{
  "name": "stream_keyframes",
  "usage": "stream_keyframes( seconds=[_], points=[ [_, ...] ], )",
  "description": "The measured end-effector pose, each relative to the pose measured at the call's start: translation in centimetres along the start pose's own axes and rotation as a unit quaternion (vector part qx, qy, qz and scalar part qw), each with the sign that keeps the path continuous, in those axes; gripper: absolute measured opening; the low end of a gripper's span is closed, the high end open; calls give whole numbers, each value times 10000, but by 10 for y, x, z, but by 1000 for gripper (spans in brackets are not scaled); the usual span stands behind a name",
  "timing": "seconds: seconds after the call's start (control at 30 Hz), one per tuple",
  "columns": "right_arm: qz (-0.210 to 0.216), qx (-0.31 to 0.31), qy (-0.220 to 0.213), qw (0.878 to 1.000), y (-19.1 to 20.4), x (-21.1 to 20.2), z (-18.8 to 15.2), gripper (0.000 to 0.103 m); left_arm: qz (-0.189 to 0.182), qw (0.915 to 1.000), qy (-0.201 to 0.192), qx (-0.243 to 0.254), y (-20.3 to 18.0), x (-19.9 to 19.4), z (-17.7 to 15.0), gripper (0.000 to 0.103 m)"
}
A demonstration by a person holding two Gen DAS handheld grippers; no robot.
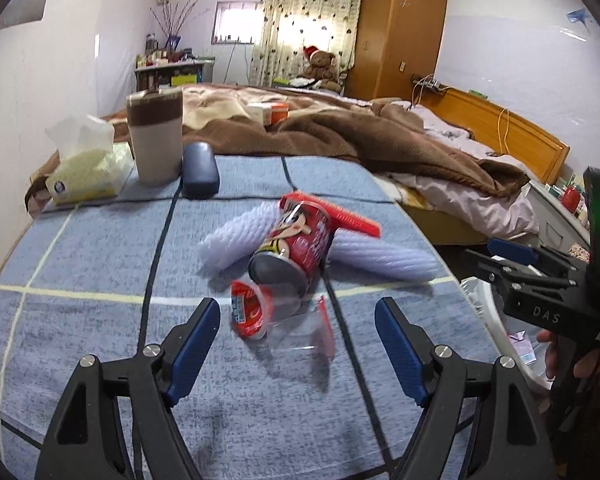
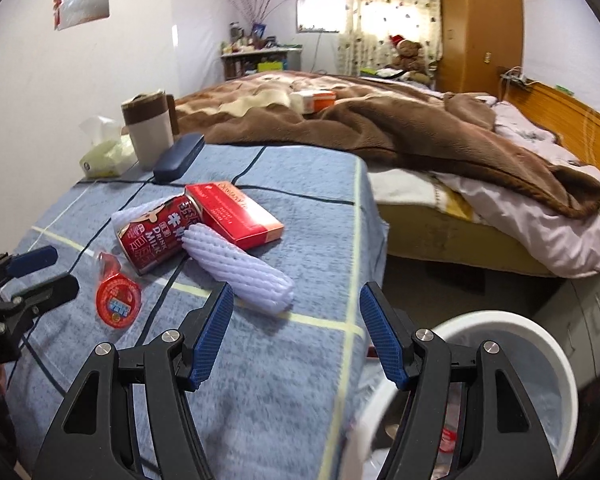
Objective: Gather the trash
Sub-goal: 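Move both open tools back toward the remaining trash on the bed, then grasp the clear plastic cup with the left tool while the right tool grasps a white foam net sleeve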
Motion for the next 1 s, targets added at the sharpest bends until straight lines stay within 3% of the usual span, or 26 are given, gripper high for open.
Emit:
stream_keyframes(
  seconds=[0.43,0.57,1.0],
  points=[
    [348,-255,384,9983,18,40,5,67,7,9981,618,-9,6,35,-24,81],
    [525,-381,533,9965,24,50,4,67,-44,9963,812,-265,18,40,-30,81],
    [998,-513,917,9894,43,67,-6,67,271,9963,676,-454,60,33,-26,81]
  ],
)
Point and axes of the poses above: each gripper's, at about its wrist camera, not at the fingertips, and x roughly the way its jaws point, y to its left, z to its top, the point moved 10 cm from there along x, roughly the way its jaws point, and after that the axes turned 5 degrees about z, right-handed, at the moved point
